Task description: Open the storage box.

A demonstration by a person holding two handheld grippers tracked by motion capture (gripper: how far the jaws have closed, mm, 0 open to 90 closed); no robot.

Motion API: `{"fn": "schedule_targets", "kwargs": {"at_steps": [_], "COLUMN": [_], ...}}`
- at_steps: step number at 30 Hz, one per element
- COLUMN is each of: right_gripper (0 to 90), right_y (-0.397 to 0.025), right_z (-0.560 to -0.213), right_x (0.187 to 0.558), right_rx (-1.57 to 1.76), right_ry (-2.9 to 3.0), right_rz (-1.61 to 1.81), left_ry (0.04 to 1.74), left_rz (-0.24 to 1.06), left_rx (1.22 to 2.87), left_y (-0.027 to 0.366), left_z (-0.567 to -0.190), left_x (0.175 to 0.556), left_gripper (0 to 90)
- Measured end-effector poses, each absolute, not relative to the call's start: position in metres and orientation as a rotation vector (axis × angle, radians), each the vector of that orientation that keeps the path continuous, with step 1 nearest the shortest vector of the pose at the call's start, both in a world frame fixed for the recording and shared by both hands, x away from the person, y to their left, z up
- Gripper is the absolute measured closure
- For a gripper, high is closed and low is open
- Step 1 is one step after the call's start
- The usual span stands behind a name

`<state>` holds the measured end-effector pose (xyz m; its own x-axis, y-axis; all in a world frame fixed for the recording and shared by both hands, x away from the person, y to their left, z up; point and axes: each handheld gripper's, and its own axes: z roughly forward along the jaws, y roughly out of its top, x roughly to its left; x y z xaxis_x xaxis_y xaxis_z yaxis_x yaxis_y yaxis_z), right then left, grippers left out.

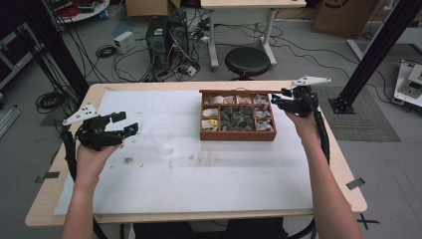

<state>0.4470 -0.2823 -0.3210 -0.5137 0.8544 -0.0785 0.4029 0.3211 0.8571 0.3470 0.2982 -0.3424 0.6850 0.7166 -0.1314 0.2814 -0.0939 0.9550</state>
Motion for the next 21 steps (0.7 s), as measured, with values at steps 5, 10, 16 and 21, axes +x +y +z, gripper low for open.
{"fn": "schedule_targets", "kwargs": {"at_steps": [5,10,16,21], "right_gripper": [52.0,51.7,50.7,50.4], "right_y": [-0.283,-0.282,-0.281,-0.28], "right_z": [-0.319,-0.313,-0.307,-0.302], "right_x": [0.451,0.454,0.459,0.465], "right_rx": [1.114,1.116,1.121,1.131], "right_ry": [2.057,2.059,2.054,2.056], "right_rz": [1.127,1.113,1.116,1.115], "left_ry": [0.816,0.815,0.814,0.815], "left_rz": [0.443,0.442,0.442,0.442], "left_rx": [1.673,1.675,1.675,1.673], "left_y": [0.298,0.299,0.299,0.299], "left_z": [-0.342,-0.342,-0.342,-0.341], "left_x": [0.347,0.347,0.346,0.346], "left_gripper": [25.4,25.4,25.4,25.4]}}
